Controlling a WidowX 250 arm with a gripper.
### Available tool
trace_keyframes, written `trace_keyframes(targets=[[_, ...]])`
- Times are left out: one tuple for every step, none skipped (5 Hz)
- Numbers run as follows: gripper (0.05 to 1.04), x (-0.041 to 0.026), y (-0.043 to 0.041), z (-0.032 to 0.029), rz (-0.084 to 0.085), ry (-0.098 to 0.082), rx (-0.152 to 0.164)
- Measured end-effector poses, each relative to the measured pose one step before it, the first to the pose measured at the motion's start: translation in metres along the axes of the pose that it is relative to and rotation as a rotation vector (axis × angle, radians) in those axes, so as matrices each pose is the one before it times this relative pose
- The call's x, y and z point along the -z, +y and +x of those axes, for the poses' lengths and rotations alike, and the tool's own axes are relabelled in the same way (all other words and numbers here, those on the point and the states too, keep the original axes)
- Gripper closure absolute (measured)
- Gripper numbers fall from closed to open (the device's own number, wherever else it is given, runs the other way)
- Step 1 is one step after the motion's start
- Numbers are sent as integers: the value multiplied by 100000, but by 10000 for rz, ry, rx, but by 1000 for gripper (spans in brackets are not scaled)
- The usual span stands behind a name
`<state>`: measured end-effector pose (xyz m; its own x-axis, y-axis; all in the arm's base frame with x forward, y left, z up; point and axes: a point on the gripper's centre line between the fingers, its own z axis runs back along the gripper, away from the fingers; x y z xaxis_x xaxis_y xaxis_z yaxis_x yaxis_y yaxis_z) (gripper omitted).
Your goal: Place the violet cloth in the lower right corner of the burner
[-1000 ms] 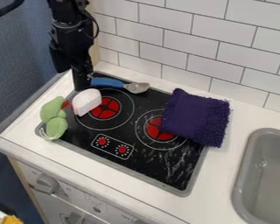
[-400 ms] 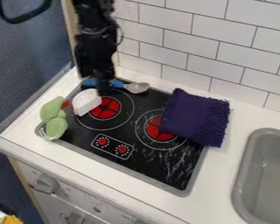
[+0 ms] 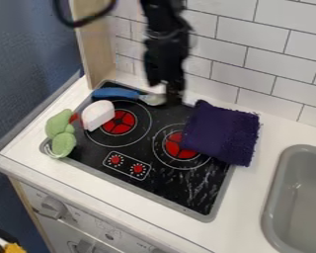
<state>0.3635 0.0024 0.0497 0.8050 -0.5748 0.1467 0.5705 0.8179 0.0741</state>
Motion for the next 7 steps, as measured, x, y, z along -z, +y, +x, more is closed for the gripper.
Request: trace_keyframes(targets=[[83, 405, -1705, 2266, -215, -174, -373], [83, 711, -1762, 1341, -101, 412, -156], [83, 934, -1010, 1134, 150, 437, -223], [83, 1222, -714, 753, 30, 135, -19], [83, 1336, -406, -148, -98, 256, 38], [83, 92, -77, 34, 1, -48, -39], [84, 1021, -459, -1113, 24, 280, 91]])
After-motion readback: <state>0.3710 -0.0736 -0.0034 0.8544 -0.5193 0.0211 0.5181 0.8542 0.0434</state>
